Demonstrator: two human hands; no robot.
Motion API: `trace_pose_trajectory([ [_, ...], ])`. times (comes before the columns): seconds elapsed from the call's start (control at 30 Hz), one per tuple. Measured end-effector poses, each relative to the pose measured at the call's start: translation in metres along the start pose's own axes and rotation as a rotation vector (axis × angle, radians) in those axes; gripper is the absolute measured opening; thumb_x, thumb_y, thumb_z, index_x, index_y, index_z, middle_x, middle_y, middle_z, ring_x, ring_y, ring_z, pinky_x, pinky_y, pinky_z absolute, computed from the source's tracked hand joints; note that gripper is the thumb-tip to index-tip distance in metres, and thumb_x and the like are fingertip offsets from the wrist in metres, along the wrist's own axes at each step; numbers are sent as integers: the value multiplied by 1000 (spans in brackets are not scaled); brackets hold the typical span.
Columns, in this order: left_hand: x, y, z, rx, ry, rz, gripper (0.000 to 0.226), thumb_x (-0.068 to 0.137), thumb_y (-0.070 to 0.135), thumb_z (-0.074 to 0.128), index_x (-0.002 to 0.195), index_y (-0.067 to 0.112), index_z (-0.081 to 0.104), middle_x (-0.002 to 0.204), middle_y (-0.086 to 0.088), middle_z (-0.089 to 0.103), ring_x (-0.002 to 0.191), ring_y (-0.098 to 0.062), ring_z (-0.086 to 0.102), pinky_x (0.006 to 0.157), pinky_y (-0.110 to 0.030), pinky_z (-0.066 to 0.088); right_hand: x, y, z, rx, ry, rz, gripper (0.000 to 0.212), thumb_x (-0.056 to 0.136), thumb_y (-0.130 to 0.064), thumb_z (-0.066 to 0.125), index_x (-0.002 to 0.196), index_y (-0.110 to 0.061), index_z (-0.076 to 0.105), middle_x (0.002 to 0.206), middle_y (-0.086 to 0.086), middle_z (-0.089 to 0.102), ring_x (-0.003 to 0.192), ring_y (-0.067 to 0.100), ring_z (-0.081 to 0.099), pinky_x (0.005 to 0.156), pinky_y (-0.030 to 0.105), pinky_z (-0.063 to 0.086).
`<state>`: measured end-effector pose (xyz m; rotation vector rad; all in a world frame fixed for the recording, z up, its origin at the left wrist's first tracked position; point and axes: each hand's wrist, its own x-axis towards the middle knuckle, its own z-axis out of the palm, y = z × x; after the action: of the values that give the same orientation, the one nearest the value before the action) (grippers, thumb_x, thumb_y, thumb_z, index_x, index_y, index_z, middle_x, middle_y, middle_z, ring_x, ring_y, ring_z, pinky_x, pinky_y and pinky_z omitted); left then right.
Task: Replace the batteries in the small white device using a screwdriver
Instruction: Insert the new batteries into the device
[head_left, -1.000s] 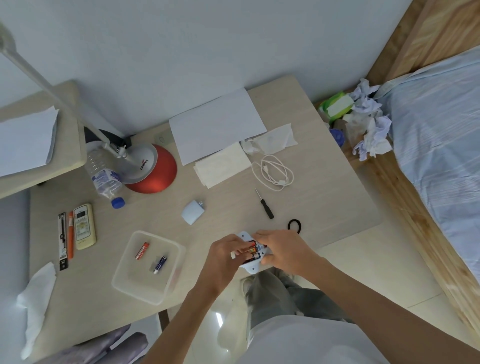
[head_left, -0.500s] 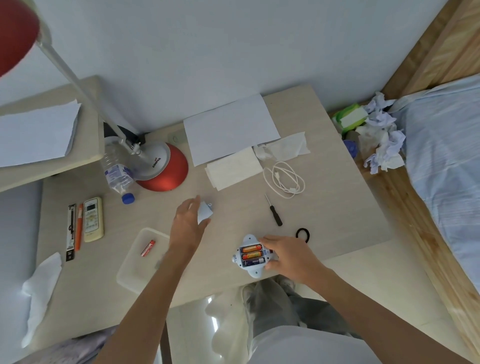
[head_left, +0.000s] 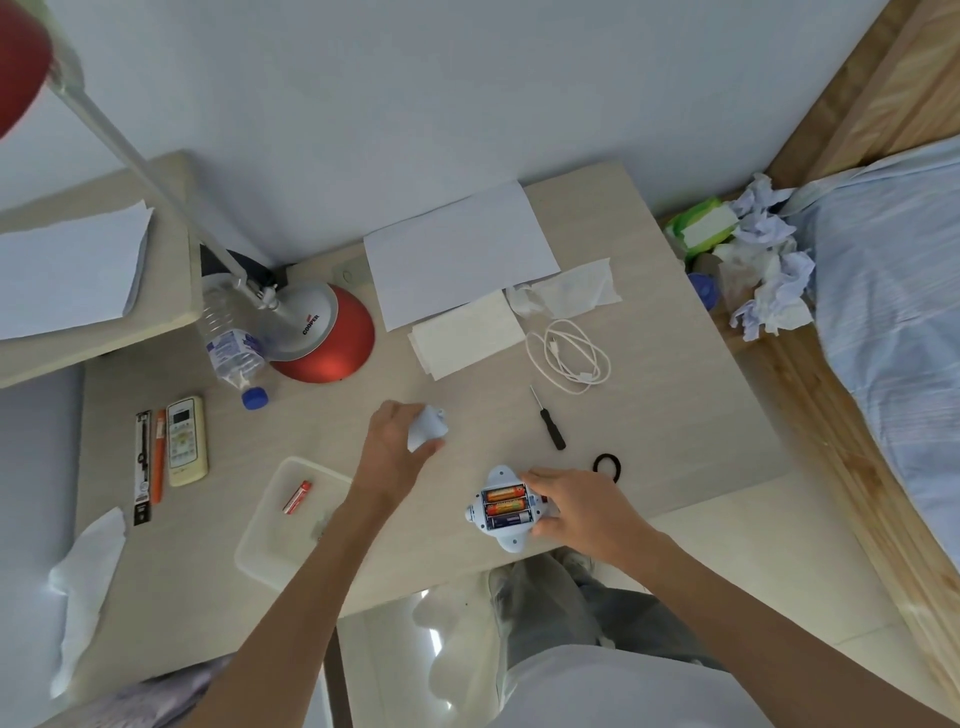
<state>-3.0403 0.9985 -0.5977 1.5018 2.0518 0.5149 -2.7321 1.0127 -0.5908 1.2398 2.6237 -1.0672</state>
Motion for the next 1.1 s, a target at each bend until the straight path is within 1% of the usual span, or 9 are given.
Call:
trace_pose_trajectory([
  [0.07,-17,20,-1,-136,-33,18,55,84,30,89,132,16,67,118,-1,61,105,-19,64,96,-33,53,3,-1,-1,-9,-3,-7,55,92,-50,70,142,-36,54,121,-14,72,104,7,69,91,29,60],
  [0.17,-46,45,1,-294,-97,44,53,86,34,87,133,21,66,121,5,64,108,-9,66,97,-30,57,7,-3,-4,-5,-14,-10,55,90,-49,71,140,-35,56,118,-13,72,100,7,68,88,31,59],
  [0.27,-70,63,8,-382,-166,81,54,86,43,84,134,24,66,124,8,64,114,-13,67,98,-32,58,9,-2,-4,-4,-24,1,56,89,-50,72,140,-34,57,120,-12,72,102,9,68,90,30,57],
  [0.43,-88,73,24,-379,-203,59,58,80,55,82,130,30,66,123,13,65,112,-18,67,94,-34,60,10,0,-2,4,-5,6,48,86,-51,72,129,-35,60,108,-13,71,91,8,65,70,17,39],
  [0.53,-88,73,28,-355,-197,60,60,79,56,82,129,29,66,122,13,65,109,-15,65,92,-29,59,10,2,0,23,-13,23,45,84,-50,71,126,-36,61,105,-12,72,87,8,65,74,25,52],
  [0.6,-86,73,28,-345,-196,57,61,78,55,81,130,28,66,123,13,65,109,-14,64,92,-25,57,10,2,0,21,-15,25,47,85,-51,71,128,-36,61,106,-13,72,88,9,66,78,28,56],
  [0.77,-89,73,31,-290,-207,99,61,80,53,79,134,26,65,126,11,64,112,-13,62,96,-22,53,12,5,1,-7,-10,9,45,87,-52,71,127,-37,60,105,-11,73,86,9,66,76,23,53],
  [0.9,-90,66,32,-248,-174,106,57,84,54,79,133,30,64,123,15,62,111,-12,61,94,-18,51,12,6,2,-38,-17,-7,46,87,-55,70,127,-35,59,105,-11,72,86,9,66,78,28,58],
  [1.1,-90,62,35,-187,-188,93,61,81,57,76,134,29,64,125,12,60,112,-15,59,94,-21,51,14,2,2,-48,-26,7,39,84,-54,68,118,-36,61,96,-12,70,77,8,63,70,27,54],
])
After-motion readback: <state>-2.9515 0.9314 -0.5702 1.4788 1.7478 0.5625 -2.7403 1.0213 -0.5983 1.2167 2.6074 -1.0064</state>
